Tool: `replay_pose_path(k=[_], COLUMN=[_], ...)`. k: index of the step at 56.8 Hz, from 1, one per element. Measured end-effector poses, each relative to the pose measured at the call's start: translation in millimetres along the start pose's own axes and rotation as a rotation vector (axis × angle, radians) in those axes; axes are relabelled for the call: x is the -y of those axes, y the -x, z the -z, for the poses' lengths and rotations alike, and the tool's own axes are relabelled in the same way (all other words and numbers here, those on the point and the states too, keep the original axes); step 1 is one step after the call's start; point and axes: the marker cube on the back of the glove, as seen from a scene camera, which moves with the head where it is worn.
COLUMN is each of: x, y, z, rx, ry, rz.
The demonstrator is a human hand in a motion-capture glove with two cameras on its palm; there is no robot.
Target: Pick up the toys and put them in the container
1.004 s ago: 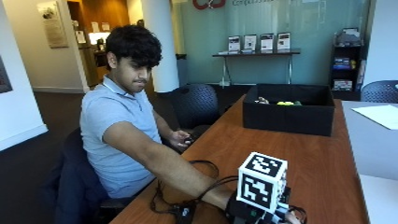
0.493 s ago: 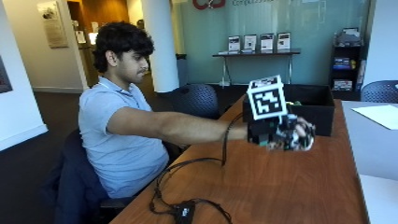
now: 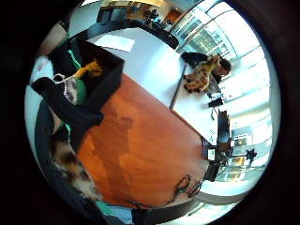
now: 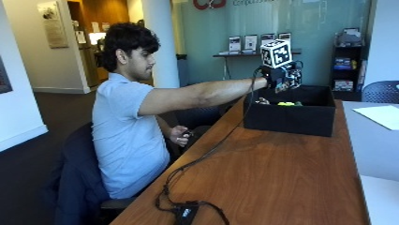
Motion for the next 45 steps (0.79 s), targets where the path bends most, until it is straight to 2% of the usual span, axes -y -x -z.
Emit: replay_pose_path(k=[8, 16, 22, 26, 45], x=[21.9, 33.0, 31.6, 24.5, -28.8], y=[16.7, 19.8, 9.2, 3.4, -24.2], z=[-24.9, -51.9, -56.0, -54.0, 6.5], rx=[0.088, 0.131, 0.007, -0.038, -0.043], ry=[0.052, 0.268, 0.202, 0.213, 0.201], rz=[0.026, -0.035, -0.018, 0.013, 0.002])
